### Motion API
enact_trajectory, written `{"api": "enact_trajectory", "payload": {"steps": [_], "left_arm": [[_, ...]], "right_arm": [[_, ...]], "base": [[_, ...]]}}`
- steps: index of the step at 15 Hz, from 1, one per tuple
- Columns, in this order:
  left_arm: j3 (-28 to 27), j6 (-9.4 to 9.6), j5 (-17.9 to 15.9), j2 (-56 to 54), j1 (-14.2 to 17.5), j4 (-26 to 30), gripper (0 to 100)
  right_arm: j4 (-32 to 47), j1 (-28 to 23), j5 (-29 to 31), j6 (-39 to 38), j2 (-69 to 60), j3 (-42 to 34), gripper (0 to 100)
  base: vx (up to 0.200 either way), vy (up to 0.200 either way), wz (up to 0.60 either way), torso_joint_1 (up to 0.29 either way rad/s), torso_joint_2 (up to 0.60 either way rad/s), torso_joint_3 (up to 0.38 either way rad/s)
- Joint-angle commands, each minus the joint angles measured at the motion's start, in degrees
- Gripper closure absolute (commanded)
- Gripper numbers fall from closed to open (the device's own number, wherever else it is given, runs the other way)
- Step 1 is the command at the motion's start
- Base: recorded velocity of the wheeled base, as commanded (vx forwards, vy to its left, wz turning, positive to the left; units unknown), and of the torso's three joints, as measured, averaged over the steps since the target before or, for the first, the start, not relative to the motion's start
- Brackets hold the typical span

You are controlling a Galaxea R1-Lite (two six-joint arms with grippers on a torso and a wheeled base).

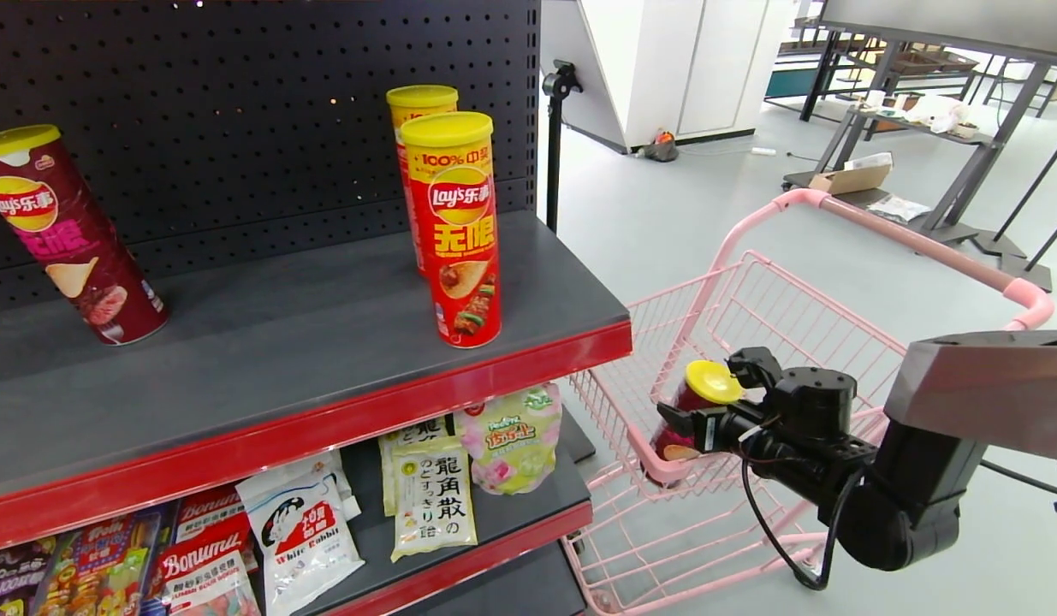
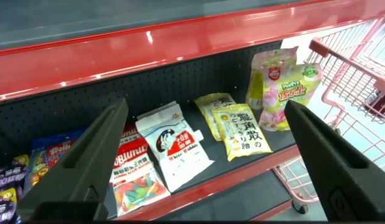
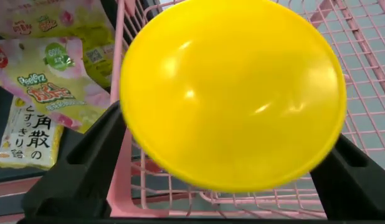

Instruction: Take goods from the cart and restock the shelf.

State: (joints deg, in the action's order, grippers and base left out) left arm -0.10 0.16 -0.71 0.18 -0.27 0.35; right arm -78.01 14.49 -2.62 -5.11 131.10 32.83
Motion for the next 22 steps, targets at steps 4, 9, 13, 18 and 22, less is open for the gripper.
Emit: {"api": "enact_trajectory", "payload": {"steps": [4, 9, 13, 18, 22], "left_arm": [[0.0, 0.19, 0.0, 0.1, 0.0, 0.0, 0], [0.0, 0.28, 0.0, 0.1, 0.0, 0.0, 0], [0.0, 0.28, 0.0, 0.1, 0.0, 0.0, 0], [0.0, 0.28, 0.0, 0.1, 0.0, 0.0, 0], [0.0, 0.28, 0.0, 0.1, 0.0, 0.0, 0]], "right_arm": [[0.2, 0.2, 0.1, -0.1, 2.7, 3.1, 0], [0.1, -0.3, 0.7, -0.1, 4.2, 5.2, 100], [0.1, -0.3, 0.7, -0.1, 4.5, 5.4, 100], [2.9, -0.6, 3.0, 1.1, -0.9, 6.5, 100], [29.9, -3.3, 3.1, 4.1, -21.4, 20.7, 100]], "base": [[0.0, 0.0, 0.0, 0.0, 0.0, 0.0], [0.0, 0.0, 0.0, 0.0, 0.0, 0.0], [0.0, 0.0, 0.0, 0.0, 0.0, 0.0], [0.0, 0.0, 0.0, 0.0, 0.0, 0.0], [0.0, 0.0, 0.0, 0.0, 0.0, 0.0]]}}
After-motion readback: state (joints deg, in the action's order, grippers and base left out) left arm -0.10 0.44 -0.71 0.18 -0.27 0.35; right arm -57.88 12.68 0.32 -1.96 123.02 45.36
